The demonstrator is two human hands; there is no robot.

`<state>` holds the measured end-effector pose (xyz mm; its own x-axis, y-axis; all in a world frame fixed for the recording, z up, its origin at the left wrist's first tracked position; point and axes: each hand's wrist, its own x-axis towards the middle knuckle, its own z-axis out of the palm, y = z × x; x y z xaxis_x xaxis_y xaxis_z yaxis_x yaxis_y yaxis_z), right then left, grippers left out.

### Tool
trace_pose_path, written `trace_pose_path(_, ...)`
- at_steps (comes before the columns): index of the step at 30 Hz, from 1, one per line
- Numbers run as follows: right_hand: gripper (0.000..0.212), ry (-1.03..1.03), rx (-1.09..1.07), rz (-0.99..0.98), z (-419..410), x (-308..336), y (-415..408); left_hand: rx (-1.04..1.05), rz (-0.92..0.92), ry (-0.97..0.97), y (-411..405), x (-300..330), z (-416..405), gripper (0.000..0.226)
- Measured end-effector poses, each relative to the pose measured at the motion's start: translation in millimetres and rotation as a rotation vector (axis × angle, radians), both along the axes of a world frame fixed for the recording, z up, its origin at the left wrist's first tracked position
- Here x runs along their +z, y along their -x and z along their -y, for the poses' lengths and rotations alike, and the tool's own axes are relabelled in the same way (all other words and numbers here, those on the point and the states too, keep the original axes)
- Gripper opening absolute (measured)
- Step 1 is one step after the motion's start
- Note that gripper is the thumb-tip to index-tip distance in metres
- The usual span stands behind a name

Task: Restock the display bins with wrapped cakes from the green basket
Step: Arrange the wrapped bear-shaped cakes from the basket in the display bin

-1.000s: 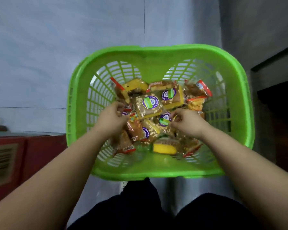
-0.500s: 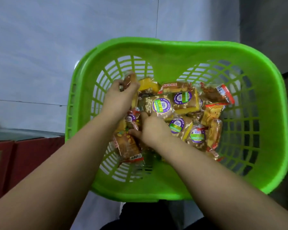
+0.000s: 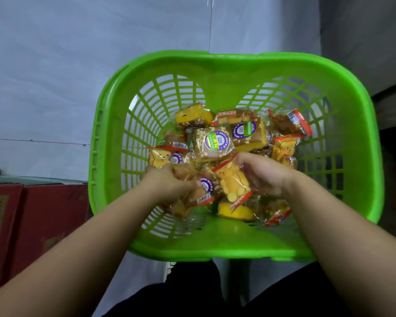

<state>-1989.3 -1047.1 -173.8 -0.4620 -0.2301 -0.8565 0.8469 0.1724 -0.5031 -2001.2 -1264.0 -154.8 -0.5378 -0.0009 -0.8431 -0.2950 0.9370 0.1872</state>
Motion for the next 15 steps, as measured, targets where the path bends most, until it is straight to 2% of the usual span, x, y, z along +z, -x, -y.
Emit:
trace_pose_path(2, 0.048, -0.021, 0.066, -0.008, -14.6, 6.1, -2.3, -0.201, -0.028, 0.045, -3.5, -2.0, -7.0, 0.096)
trace_pose_path(3, 0.059, -0.095, 0.133, -0.047, -19.5, 9.1, -3.7, -0.247, -0.024, 0.039, -4.6, -4.1, -10.2, 0.096)
trace_pose_path(4, 0.060, -0.167, 0.203, -0.089, -22.1, 12.3, -5.5, -0.259, -0.006, 0.025, -4.8, -6.3, -12.5, 0.095)
trace_pose_path(6, 0.046, -0.299, 0.321, -0.155, -23.6, 16.7, -6.3, -0.195, 0.036, -0.017, -2.6, -10.4, -13.0, 0.095)
trace_pose_path(10, 0.029, -0.483, 0.391, -0.306, -25.2, 29.2, 6.2, 0.182, 0.072, -0.270, 10.6, -16.8, -14.5, 0.095)
trace_pose_path(12, 0.022, -0.582, 0.522, -0.371, -30.5, 42.8, 11.2, 0.104, 0.006, -0.251, 12.2, -22.9, -21.2, 0.094)
trace_pose_path(15, 0.020, -0.660, 0.938, -0.394, -35.6, 60.4, 11.2, -0.211, -0.154, -0.092, 4.0, -31.5, -33.7, 0.096)
